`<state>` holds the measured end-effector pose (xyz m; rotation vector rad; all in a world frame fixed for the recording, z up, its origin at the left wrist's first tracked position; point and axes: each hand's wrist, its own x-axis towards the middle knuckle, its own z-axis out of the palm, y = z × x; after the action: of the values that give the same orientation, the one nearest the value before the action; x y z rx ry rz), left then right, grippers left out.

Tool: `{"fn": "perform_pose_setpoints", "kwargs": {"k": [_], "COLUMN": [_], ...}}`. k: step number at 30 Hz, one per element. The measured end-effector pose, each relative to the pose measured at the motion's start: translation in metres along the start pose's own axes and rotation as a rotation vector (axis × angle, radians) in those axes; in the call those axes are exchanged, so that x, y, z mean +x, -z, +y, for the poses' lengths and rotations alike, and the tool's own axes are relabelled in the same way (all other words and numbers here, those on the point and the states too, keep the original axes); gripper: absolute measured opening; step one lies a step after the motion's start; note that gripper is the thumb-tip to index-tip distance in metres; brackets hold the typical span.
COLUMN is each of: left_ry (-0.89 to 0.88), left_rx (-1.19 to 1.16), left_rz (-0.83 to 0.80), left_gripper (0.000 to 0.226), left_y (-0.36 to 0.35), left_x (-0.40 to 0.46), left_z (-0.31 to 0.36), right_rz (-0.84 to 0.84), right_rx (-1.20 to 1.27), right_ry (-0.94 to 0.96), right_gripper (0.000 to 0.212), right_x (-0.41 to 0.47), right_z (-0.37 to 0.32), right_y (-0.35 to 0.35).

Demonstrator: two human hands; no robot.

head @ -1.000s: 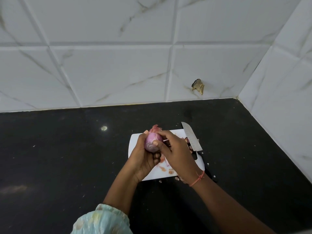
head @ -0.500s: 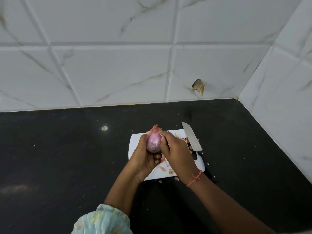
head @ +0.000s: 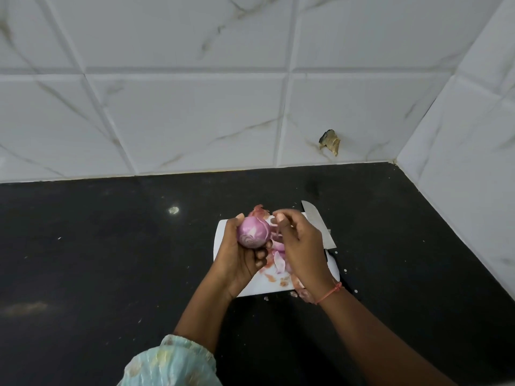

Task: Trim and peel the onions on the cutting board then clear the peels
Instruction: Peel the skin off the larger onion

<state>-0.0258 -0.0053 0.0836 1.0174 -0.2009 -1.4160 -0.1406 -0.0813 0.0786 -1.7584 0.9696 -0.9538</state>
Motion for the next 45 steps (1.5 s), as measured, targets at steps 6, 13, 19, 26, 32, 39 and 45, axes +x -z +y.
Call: {"fn": "perform_pose_setpoints", "kwargs": {"k": [6,13,19,26,32,39,45], "left_ry": [-0.051,-0.066,-0.057,-0.057,-0.061,-0.048,-0.019], "left_rx": [0.087,0.22,0.206,0.127,0.139,0.122,0.084], "left_rz": [-0.008,0.06,0.033,0.008,0.031,0.008,0.011], "left_gripper": [0.045,0.039,0.044,0.047,0.045,0.054,0.056], "left_y": [-0.001,0.007,0.006,0.009,0.012,0.005,0.008], "left_x": [0.001,-0.002,-0.005,-0.001,0.001,-0.004,0.0], "left_z": [-0.001,0.002,0.003,0.005,0.005,0.006,0.009], "right_rz": [-0.28,-0.505,-0.418,-0.377,-0.406,-0.324,-0.358], "right_rx": [-0.057,-0.253,-0.278,-0.065,-0.17,-0.303,-0.105], "right_ry": [0.128,0.277,0.319,0.212,0.269,0.337,0.224], "right_gripper": [0.028,0.036,0.033,0.03,0.034,0.026,0.036], "right_x": [-0.001,0.007,0.007,0.0,0.0,0.002,-0.003], "right_z": [-0.006,-0.006,-0.006,-0.008,-0.008,-0.001,-0.006], "right_y": [0.003,0.019,0.013,0.008,0.009,0.007,0.003]}}
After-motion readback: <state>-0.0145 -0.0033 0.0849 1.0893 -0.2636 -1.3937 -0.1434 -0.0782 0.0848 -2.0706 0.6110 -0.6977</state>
